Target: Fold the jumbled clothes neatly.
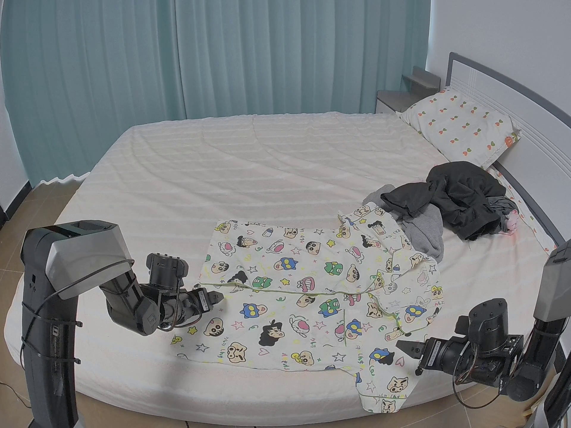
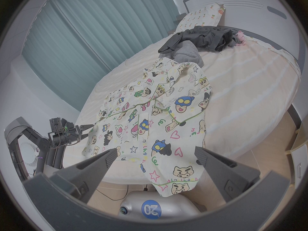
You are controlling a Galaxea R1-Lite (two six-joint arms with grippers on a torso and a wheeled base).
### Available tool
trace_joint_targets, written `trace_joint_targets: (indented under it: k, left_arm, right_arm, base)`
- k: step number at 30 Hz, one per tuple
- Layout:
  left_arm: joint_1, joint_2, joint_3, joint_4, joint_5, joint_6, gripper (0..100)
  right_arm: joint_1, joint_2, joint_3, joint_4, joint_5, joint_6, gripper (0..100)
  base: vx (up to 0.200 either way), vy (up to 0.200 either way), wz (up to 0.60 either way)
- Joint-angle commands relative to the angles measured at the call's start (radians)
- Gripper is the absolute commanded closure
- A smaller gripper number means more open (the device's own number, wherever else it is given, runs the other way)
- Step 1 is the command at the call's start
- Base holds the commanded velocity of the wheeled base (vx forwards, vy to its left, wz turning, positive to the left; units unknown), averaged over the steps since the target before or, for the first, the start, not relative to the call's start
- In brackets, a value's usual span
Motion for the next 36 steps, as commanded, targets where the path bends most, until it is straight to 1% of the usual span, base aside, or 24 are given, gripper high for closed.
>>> trace_joint_targets:
  k: [1, 6, 13, 20, 21, 24, 30, 31, 34, 36]
  left_arm:
    - [0.003, 0.005, -0.003, 0.001, 0.005, -0.001, 100]
    - [0.007, 0.002, -0.005, -0.001, 0.022, -0.001, 100]
    - [0.007, -0.033, -0.002, -0.009, 0.073, -0.002, 100]
    - [0.007, -0.073, 0.017, -0.036, 0.076, -0.005, 100]
    - [0.007, -0.072, 0.037, -0.108, 0.076, -0.005, 100]
    - [0.010, -0.067, 0.057, -0.174, 0.076, -0.004, 100]
    - [0.021, -0.032, 0.048, -0.186, 0.079, -0.004, 100]
    - [0.023, -0.029, 0.046, -0.186, 0.082, -0.004, 0]
    - [0.029, -0.015, 0.037, -0.186, 0.086, -0.004, 0]
    - [0.043, 0.000, 0.021, -0.186, 0.109, -0.002, 0]
  right_arm:
    - [0.001, 0.003, 0.016, 0.000, 0.000, -0.001, 0]
    - [0.001, 0.001, 0.016, 0.000, 0.000, 0.001, 0]
    - [0.001, 0.000, 0.016, 0.000, 0.000, -0.001, 0]
    - [-0.001, 0.000, 0.016, 0.000, -0.001, 0.001, 0]
    - [-0.001, 0.000, 0.016, 0.000, -0.001, -0.001, 0]
    - [-0.001, 0.000, 0.016, 0.000, 0.000, 0.001, 0]
    - [-0.002, 0.000, 0.016, 0.000, -0.001, 0.001, 0]
    - [-0.002, 0.000, 0.016, 0.000, -0.001, 0.001, 0]
    - [-0.002, 0.000, 0.016, 0.000, -0.001, 0.001, 0]
    - [-0.002, 0.001, 0.016, 0.000, -0.001, 0.001, 0]
  base:
    - [0.000, 0.000, 0.00]
    - [0.000, 0.000, 0.00]
    - [0.000, 0.000, 0.00]
    - [0.000, 0.000, 0.00]
    - [0.000, 0.000, 0.00]
    - [0.000, 0.000, 0.00]
    - [0.000, 0.000, 0.00]
    - [0.000, 0.000, 0.00]
    - [0.000, 0.000, 0.00]
    - [0.000, 0.000, 0.00]
